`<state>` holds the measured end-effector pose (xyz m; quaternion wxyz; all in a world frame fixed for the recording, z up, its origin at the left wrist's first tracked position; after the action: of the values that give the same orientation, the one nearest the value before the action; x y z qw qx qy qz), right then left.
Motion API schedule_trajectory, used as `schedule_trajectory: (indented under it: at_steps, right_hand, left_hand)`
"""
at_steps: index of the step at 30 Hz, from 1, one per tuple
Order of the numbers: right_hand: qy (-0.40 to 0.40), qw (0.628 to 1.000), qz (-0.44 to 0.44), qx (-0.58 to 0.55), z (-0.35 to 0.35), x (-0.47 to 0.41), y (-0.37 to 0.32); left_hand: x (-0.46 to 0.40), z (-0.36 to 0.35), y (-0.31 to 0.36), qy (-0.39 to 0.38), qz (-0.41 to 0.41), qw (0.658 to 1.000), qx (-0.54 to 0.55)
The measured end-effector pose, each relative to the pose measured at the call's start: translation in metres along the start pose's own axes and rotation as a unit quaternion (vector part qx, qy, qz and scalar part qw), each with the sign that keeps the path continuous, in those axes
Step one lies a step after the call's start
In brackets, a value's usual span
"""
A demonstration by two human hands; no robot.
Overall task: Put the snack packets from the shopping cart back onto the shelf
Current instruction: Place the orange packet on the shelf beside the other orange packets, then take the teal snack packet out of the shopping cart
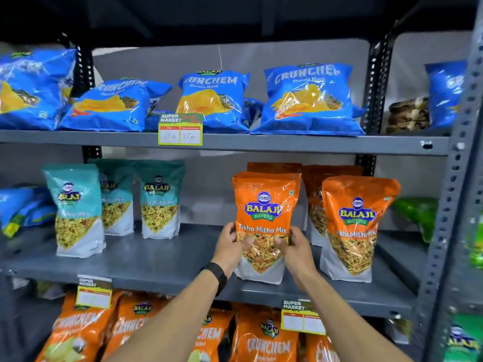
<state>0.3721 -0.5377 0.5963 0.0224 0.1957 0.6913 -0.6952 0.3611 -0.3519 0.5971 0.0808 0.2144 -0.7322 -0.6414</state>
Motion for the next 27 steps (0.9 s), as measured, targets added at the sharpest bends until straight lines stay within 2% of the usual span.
schedule_trajectory:
  at_steps: [2,6,8,10,13,19,23,25,27]
  right_hand:
    - [0.015,1.0,0.007,0.013,0.004,0.005,0.0]
    - [0.125,0.988,0.077,0.055,0.024,0.032,-0.007]
    - [0.115,0.984,0.12,0.057,0.024,0.053,-0.011]
    - [0.06,0.986,0.146,0.059,0.013,0.077,-0.013]
    - [-0.059,0.985,0.149,0.069,-0.023,0.118,-0.004]
    - [-0.285,0.947,0.073,0.128,-0.146,0.226,0.075]
    - [-0.427,0.879,-0.028,0.209,-0.234,0.313,0.155]
    - [-0.467,0.846,-0.064,0.247,-0.257,0.345,0.191]
    - [-0.521,0.797,-0.108,0.287,-0.289,0.389,0.237]
  left_hand:
    - [0.007,0.004,0.001,-0.001,-0.01,1.0,0.005]
    - [0.029,0.031,0.007,0.034,-0.051,0.998,-0.016]
    - [0.048,0.057,0.008,0.058,-0.091,0.993,-0.038]
    - [0.07,0.089,0.003,0.064,-0.12,0.99,-0.042]
    - [0.104,0.144,-0.018,0.063,-0.112,0.99,-0.053]
    - [0.15,0.286,-0.115,0.139,0.012,0.986,-0.093]
    - [0.187,0.406,-0.205,0.199,0.117,0.965,-0.123]
    - [0.209,0.453,-0.245,0.203,0.159,0.952,-0.163]
    - [0.236,0.518,-0.294,0.258,0.242,0.916,-0.188]
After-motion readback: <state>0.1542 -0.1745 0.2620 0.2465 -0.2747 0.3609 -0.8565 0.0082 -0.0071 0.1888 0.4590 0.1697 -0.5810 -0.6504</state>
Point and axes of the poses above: each hand's wrist, its own x-axis away from the middle knuckle, its own z-axis out of the back of the hand, y = z × x, the point moved 4 cm from there along -x, towards the middle knuckle, and after that the axes turned 12 degrees about y, right-handed, at the moved point
